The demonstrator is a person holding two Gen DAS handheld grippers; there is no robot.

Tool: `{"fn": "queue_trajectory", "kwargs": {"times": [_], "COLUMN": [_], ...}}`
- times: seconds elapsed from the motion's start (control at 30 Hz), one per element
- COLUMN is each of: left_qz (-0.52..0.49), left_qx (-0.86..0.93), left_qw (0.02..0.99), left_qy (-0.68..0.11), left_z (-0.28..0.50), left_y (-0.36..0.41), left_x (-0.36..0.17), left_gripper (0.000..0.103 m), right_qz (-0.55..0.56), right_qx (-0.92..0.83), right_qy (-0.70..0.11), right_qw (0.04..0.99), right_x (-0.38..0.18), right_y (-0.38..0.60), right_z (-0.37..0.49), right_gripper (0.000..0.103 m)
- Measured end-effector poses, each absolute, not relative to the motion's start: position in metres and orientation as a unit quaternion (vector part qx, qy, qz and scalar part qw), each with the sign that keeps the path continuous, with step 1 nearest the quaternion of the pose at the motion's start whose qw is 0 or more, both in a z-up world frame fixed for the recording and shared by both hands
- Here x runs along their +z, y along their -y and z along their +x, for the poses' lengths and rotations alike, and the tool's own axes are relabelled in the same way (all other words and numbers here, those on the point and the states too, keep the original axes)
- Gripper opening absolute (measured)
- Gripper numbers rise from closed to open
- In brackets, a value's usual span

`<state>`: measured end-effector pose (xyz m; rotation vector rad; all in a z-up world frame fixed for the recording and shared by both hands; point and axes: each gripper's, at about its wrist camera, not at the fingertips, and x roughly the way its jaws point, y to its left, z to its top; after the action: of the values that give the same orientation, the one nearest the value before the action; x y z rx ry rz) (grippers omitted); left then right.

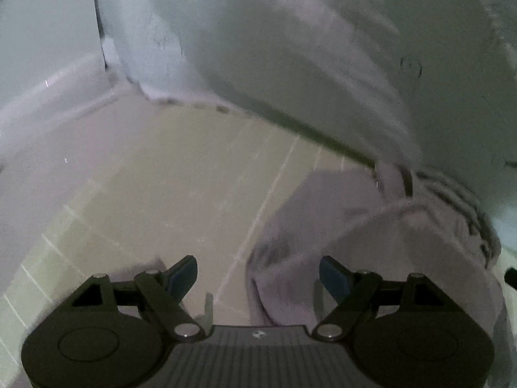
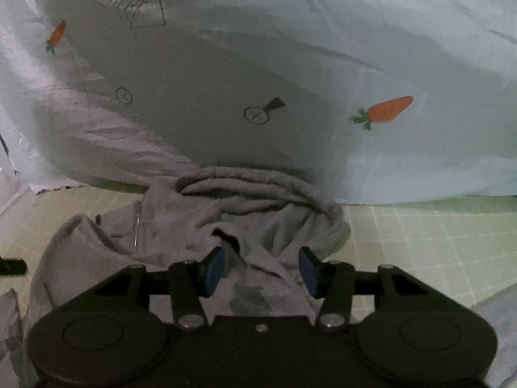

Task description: Fold clothes

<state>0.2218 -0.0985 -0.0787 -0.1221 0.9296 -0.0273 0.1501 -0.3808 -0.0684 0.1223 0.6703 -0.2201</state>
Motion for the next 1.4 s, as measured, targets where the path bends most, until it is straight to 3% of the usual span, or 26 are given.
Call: {"fn": "queue_trajectory", "kwargs": {"times": [0.07, 0.2, 0.27, 0.3, 0.33, 0.37, 0.4, 0.43, 0.73, 0.8, 0.9, 0.97, 1.0, 1.03, 1.07, 1.1, 1.17, 1.4], "left_qz": [-0.054, -0.042, -0.063, -0.077, -0.088, -0.098, -0.095, -0.098, -0.120, -0.106, -0.066, -0.038, -0.040, -0.045, -0.050, -0.055, -0.058, 0.009], "left_qx": [-0.024, -0.036, -0.040, -0.046, -0.056, -0.063, -0.058, -0.059, -0.128, -0.137, -0.113, -0.090, -0.090, -0.093, -0.095, -0.097, -0.103, -0.100], "left_qw": [0.885, 0.871, 0.866, 0.865, 0.862, 0.861, 0.864, 0.866, 0.864, 0.847, 0.821, 0.817, 0.822, 0.831, 0.840, 0.848, 0.862, 0.882], "left_qy": [-0.462, -0.489, -0.494, -0.494, -0.495, -0.495, -0.490, -0.486, -0.472, -0.502, -0.556, -0.568, -0.561, -0.546, -0.532, -0.518, -0.492, -0.460], "left_z": [0.222, 0.224, 0.226, 0.225, 0.223, 0.222, 0.219, 0.215, 0.129, 0.107, 0.085, 0.079, 0.079, 0.081, 0.083, 0.086, 0.090, 0.112], "left_y": [0.102, 0.105, 0.100, 0.097, 0.096, 0.095, 0.095, 0.093, 0.071, 0.074, 0.079, 0.082, 0.081, 0.080, 0.079, 0.078, 0.079, 0.110], "left_x": [-0.089, -0.108, -0.114, -0.115, -0.116, -0.116, -0.114, -0.110, -0.054, -0.062, -0.088, -0.093, -0.089, -0.085, -0.081, -0.077, -0.069, -0.055], "left_gripper": [0.083, 0.083, 0.076, 0.059, 0.035, 0.028, 0.012, 0.010, 0.007, 0.009, 0.013, 0.025, 0.041, 0.065, 0.078, 0.094, 0.098, 0.099], "right_qz": [0.041, 0.024, 0.033, 0.042, 0.051, 0.074, 0.097, 0.121, 0.217, 0.223, 0.204, 0.164, 0.144, 0.126, 0.109, 0.092, 0.063, -0.012], "right_qx": [-0.089, -0.056, -0.063, -0.067, -0.070, -0.063, -0.056, -0.048, -0.066, -0.077, -0.109, -0.140, -0.156, -0.163, -0.169, -0.175, -0.174, -0.107], "right_qy": [-0.340, -0.373, -0.393, -0.403, -0.412, -0.410, -0.408, -0.405, -0.338, -0.339, -0.416, -0.431, -0.438, -0.418, -0.397, -0.373, -0.340, -0.304], "right_qw": [0.935, 0.926, 0.917, 0.912, 0.907, 0.907, 0.906, 0.905, 0.913, 0.911, 0.879, 0.876, 0.873, 0.885, 0.896, 0.906, 0.922, 0.947], "right_x": [-0.074, -0.089, -0.101, -0.106, -0.112, -0.113, -0.114, -0.114, -0.050, -0.040, -0.074, -0.081, -0.084, -0.077, -0.070, -0.066, -0.059, -0.056], "right_y": [0.379, 0.380, 0.384, 0.390, 0.395, 0.401, 0.406, 0.412, 0.427, 0.427, 0.427, 0.419, 0.415, 0.410, 0.405, 0.399, 0.389, 0.357], "right_z": [0.159, 0.180, 0.183, 0.185, 0.186, 0.180, 0.174, 0.167, 0.040, 0.005, -0.020, -0.025, -0.028, -0.028, -0.029, -0.026, -0.014, 0.034], "right_gripper": [0.053, 0.075, 0.077, 0.077, 0.077, 0.063, 0.028, 0.011, 0.009, 0.010, 0.014, 0.019, 0.033, 0.047, 0.072, 0.089, 0.103, 0.103]}}
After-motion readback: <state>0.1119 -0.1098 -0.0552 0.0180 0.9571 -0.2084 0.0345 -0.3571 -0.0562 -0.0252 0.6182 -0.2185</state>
